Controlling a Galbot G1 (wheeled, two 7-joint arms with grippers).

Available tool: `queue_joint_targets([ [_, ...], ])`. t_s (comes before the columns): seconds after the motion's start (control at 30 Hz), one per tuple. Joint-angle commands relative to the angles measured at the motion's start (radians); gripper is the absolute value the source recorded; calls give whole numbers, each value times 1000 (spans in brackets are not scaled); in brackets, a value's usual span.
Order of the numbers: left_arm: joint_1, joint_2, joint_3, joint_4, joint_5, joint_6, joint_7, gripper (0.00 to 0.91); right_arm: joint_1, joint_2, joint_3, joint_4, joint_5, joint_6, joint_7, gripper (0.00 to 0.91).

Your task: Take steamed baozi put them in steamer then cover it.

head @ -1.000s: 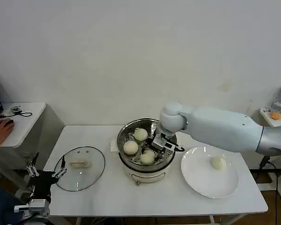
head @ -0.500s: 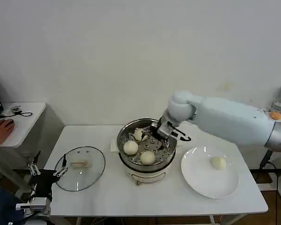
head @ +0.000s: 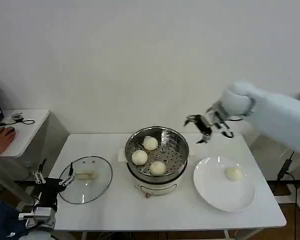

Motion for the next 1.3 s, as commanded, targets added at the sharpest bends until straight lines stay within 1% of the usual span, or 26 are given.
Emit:
queue_joint_targets([
  [0.03,-18,21,17,6,-6,1,3,907,-75,-352,-4,82,-18,-119,37,907],
  [0.13,-28,21,29,15,-6,1,3,907,-138,-391,17,82,-38,-127,54,907],
  [0.23,-32,16,38,18,-3,1,3,907,-196,-380,46,48,-51,-125,64,907],
  [0.37,-29,11,39,17,-3,1,3,907,-313,-327,132,-51,-87,-120,75,907],
  [0.4,-27,11,38,16,-3,1,3,907,-381,-311,182,-77,-90,-117,76,907],
  [0.57,-21,5,28,12,-2,1,3,907,-499,-245,234,-143,-109,-107,78,907],
  [0.7,-20,5,19,14,-2,2,2,907,-591,-188,315,-199,-133,-101,81,907],
  [0.87,-19,5,10,19,-1,3,2,907,-633,-101,359,-297,-150,-77,89,907],
  [0.93,-18,2,9,21,2,3,2,907,-640,-79,372,-317,-154,-77,91,907],
  [0.97,-16,1,8,22,3,3,2,907,-641,-53,379,-332,-158,-73,93,907],
  [1.1,-14,-2,4,26,4,2,1,907,-639,6,381,-377,-171,-64,96,907],
  [1.2,-9,-3,1,25,5,2,0,907,-640,29,372,-403,-175,-67,87,907],
  [1.3,-7,-3,-2,25,4,1,0,907,-644,33,368,-403,-175,-73,83,907],
])
